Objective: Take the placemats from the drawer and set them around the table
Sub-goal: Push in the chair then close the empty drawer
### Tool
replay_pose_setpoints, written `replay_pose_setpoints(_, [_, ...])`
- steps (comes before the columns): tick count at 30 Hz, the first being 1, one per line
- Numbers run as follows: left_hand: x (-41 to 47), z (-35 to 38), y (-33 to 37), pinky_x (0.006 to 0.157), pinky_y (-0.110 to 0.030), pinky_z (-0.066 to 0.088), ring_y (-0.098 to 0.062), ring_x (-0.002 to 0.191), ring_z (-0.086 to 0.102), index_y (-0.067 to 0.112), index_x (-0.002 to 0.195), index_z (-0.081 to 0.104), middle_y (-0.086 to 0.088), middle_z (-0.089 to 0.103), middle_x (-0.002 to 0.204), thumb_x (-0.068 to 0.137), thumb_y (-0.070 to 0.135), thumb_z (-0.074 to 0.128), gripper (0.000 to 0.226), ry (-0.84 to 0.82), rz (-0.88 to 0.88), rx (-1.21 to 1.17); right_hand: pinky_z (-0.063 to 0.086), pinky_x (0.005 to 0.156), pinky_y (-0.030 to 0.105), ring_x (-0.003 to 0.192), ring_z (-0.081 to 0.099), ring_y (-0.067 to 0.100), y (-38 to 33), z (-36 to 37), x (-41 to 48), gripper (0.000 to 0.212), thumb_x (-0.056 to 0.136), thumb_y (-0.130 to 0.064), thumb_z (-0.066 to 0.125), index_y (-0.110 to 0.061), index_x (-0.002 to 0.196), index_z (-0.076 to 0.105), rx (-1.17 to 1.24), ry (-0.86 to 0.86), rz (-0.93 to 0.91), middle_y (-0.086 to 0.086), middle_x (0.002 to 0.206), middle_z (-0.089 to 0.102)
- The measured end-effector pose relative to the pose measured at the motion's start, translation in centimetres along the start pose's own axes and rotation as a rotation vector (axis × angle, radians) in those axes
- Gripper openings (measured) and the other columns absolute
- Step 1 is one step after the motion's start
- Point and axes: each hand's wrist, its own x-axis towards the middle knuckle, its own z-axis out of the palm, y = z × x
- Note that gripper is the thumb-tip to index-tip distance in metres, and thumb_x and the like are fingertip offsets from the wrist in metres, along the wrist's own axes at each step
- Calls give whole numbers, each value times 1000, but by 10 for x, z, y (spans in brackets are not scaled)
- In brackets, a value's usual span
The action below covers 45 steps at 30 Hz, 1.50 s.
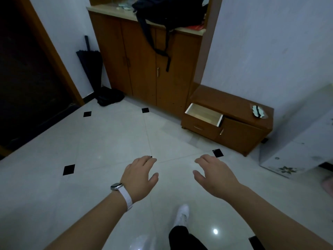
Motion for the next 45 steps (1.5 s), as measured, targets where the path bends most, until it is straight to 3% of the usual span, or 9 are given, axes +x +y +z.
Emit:
replay_pose_setpoints(4, [59, 3, -3, 99, -40, 40, -24, 126, 50, 22, 134, 54, -2, 54, 138, 85, 48, 45, 57, -60, 1, 14, 42, 99, 32, 122, 49, 16, 25, 6, 53, 48, 98, -47, 42, -23, 138, 49, 29, -5, 14, -5, 137, 51])
replay_pose_setpoints(9, [150, 1, -9, 98, -39, 41, -25, 123, 52, 21, 132, 55, -2, 55, 137, 87, 40, 53, 50, -76, 8, 55, 42, 100, 31, 121, 48, 15, 59, 5, 143, 48, 98, -48, 41, -24, 139, 49, 94, 2, -1, -6, 137, 50])
replay_pose_setpoints(15, [270, -3, 0, 100, -40, 40, -25, 127, 48, 21, 137, 52, -4, 52, 141, 83, 55, 32, 66, -116, 30, 123, 42, 100, 34, 121, 49, 17, 117, -23, 235, 48, 98, -47, 42, -23, 138, 49, 124, 18, 5, -4, 136, 51])
replay_pose_setpoints(17, [307, -3, 7, 100, -41, 40, -26, 127, 49, 20, 136, 52, -5, 53, 140, 84, 53, 34, 64, -112, 51, 138, 43, 99, 35, 121, 48, 17, 140, -36, 261, 47, 97, -46, 43, -22, 137, 50, 111, 32, 19, -3, 135, 52])
replay_pose_setpoints(19, [335, -2, 14, 100, -41, 40, -28, 127, 49, 19, 136, 52, -7, 53, 140, 86, 49, 40, 61, -127, 72, 150, 45, 96, 35, 119, 49, 17, 159, -47, 281, 47, 97, -46, 44, -22, 137, 50, 102, 45, 40, -3, 134, 52])
replay_pose_setpoints(23, [381, -3, 24, 101, -41, 42, -29, 126, 49, 19, 137, 52, -8, 52, 141, 84, 54, 30, 68, -146, 123, 152, 47, 92, 34, 115, 51, 17, 186, -62, 311, 47, 95, -44, 45, -22, 136, 51, 113, 77, 65, -4, 130, 54])
replay_pose_setpoints(26, [419, 0, 29, 103, -41, 38, -27, 130, 46, 20, 139, 49, -6, 49, 144, 86, 49, 38, 61, -160, 144, 157, 46, 94, 35, 118, 50, 17, 204, -68, 330, 46, 96, -43, 46, -22, 137, 51, 127, 87, 104, -4, 131, 53])
replay_pose_setpoints(34, [510, 34, 22, 91, -44, 47, -29, 118, 56, 18, 129, 59, -8, 59, 133, 82, 50, 35, 61, -219, 272, 138, 45, 95, 35, 120, 49, 18, 242, -56, 371, 45, 95, -44, 46, -23, 135, 52, 124, 53, 237, -4, 131, 53])
replay_pose_setpoints(45, [669, 55, -12, 92, -42, 45, -27, 118, 55, 17, 130, 58, -6, 59, 131, 85, 42, 48, 52, -241, 418, 49, 48, 73, 35, 99, 57, 23, 270, -70, 485, 38, 90, -41, 48, -18, 114, 64, 49, 57, 401, 0, 109, 59])
